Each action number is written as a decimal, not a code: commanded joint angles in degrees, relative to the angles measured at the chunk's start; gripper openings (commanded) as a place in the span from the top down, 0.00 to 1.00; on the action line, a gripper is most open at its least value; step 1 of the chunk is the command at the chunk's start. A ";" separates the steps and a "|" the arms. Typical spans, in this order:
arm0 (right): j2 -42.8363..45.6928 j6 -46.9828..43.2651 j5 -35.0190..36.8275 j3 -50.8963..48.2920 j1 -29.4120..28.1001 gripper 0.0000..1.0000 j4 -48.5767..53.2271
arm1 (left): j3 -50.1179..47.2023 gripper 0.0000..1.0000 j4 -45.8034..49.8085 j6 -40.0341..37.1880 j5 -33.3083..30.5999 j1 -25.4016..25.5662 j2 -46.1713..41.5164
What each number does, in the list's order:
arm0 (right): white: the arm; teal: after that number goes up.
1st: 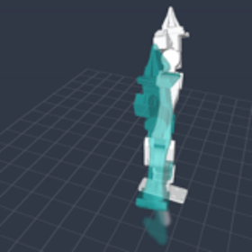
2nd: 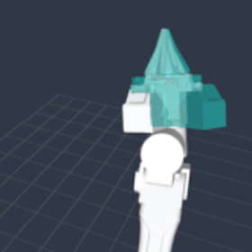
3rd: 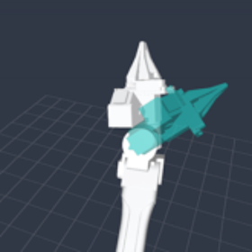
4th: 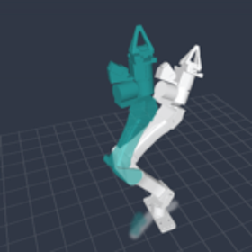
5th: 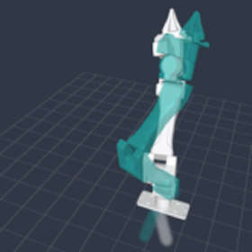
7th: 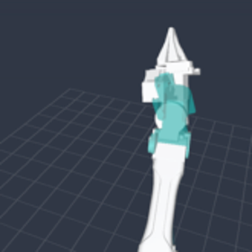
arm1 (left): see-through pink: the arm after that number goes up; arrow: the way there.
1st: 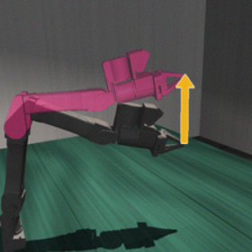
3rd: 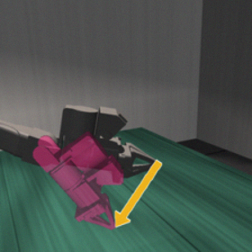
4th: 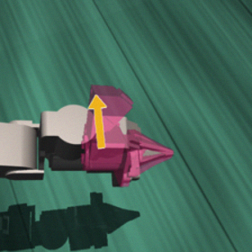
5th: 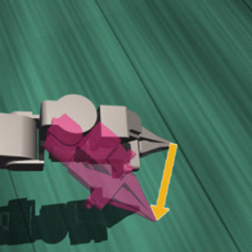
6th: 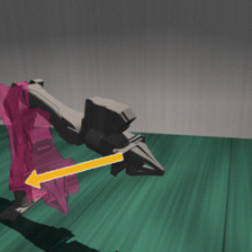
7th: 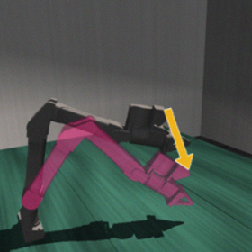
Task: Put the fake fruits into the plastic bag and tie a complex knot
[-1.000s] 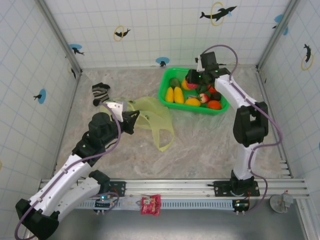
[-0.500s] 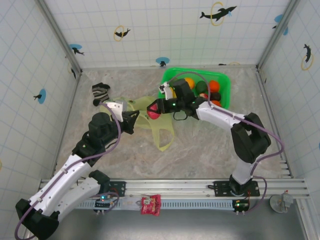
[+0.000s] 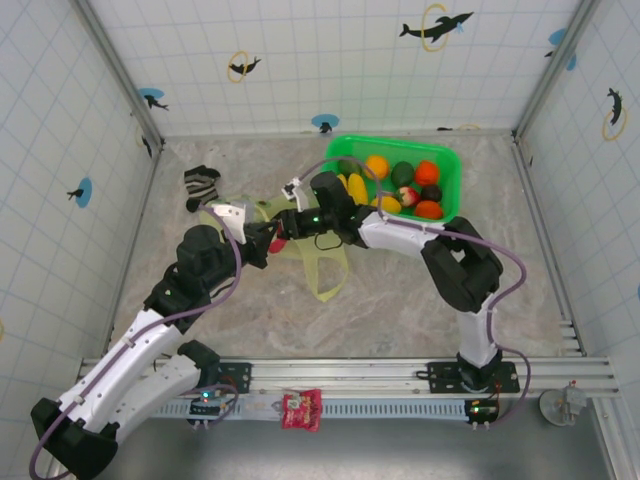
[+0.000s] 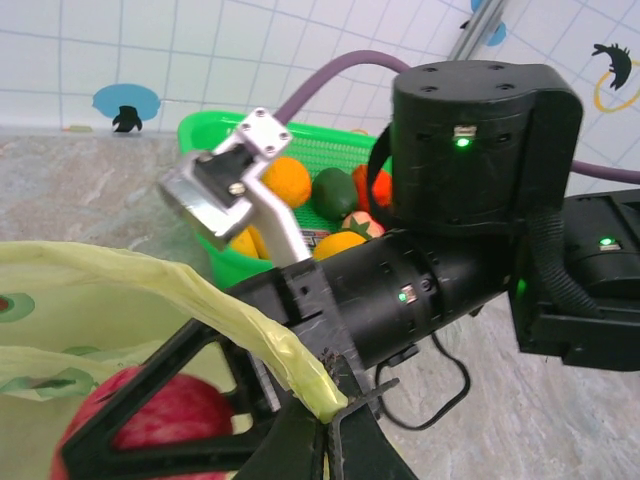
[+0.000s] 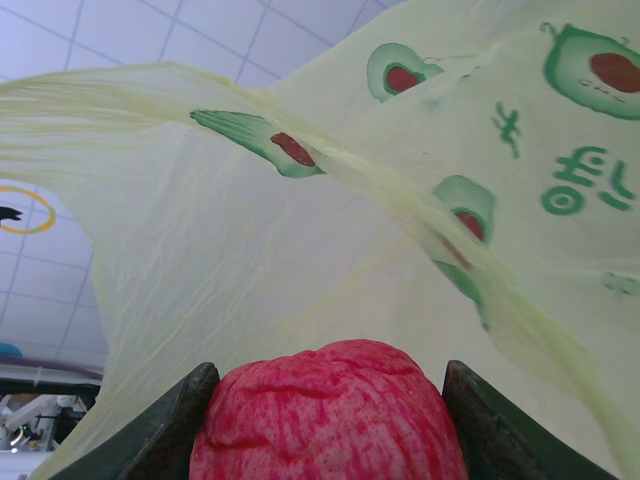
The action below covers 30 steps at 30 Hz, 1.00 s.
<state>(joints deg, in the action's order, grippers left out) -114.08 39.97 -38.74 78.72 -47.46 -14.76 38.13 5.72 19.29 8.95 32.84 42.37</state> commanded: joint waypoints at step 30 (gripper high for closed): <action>-1.32 -10.70 52.40 4.83 1.62 0.14 15.65 | 5.27 1.00 17.58 -0.43 -9.38 0.14 -6.26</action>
<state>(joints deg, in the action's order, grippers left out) -119.57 29.43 14.61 86.04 -47.81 2.17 43.16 19.79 19.05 3.18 32.84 34.61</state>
